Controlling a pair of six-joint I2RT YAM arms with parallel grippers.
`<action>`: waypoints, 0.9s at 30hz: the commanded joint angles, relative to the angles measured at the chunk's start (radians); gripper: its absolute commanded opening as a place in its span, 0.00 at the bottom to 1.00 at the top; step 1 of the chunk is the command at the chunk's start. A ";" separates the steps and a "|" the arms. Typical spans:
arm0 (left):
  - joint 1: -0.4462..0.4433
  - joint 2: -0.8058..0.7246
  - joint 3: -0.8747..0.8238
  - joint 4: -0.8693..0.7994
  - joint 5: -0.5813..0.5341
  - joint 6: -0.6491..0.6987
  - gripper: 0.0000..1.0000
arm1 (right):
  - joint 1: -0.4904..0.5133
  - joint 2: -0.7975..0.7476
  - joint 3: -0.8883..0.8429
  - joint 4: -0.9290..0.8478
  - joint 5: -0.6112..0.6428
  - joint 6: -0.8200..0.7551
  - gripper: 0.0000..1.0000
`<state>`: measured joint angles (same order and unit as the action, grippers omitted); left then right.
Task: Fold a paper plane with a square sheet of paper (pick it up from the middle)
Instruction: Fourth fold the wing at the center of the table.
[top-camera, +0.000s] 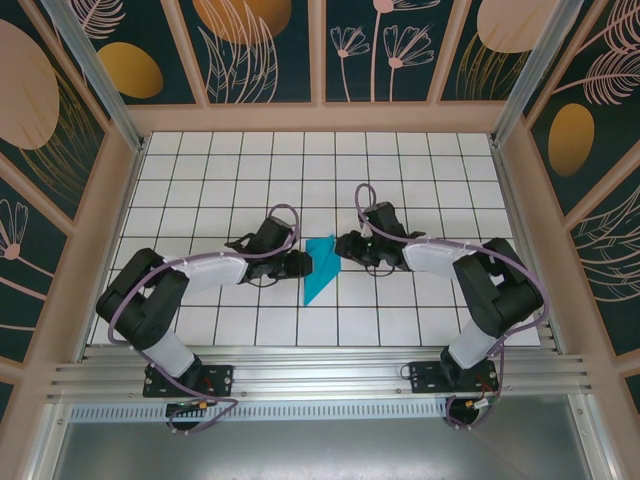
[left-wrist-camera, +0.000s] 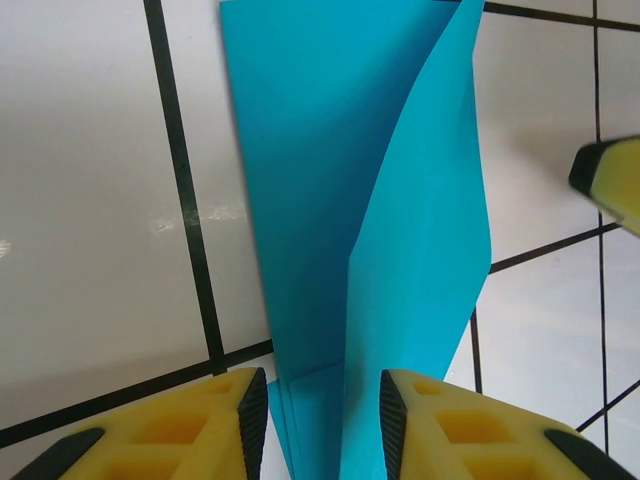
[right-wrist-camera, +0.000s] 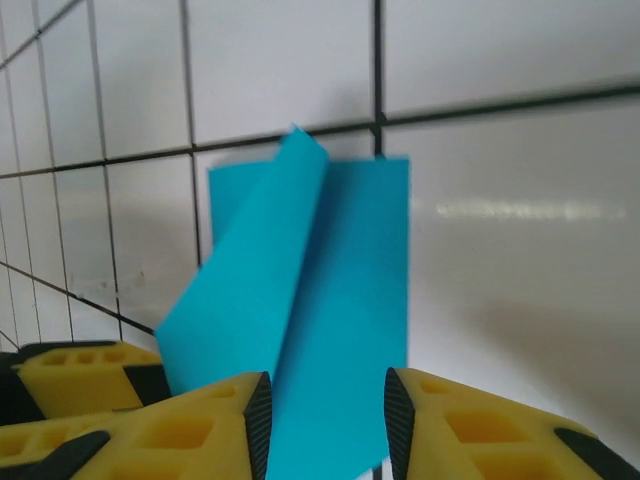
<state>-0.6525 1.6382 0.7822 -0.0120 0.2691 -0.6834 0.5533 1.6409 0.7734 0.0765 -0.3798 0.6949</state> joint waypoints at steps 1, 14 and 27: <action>0.002 0.025 0.028 -0.029 0.018 0.029 0.39 | 0.002 -0.027 -0.036 0.030 -0.030 0.063 0.42; 0.001 0.069 0.043 -0.035 0.045 0.037 0.35 | 0.028 0.029 -0.072 0.106 -0.070 0.153 0.41; 0.002 0.103 0.032 -0.036 0.054 0.044 0.34 | 0.046 0.076 -0.070 0.114 -0.060 0.205 0.39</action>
<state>-0.6518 1.7096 0.8082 -0.0269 0.3099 -0.6575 0.5816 1.6859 0.7113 0.1627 -0.4355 0.8745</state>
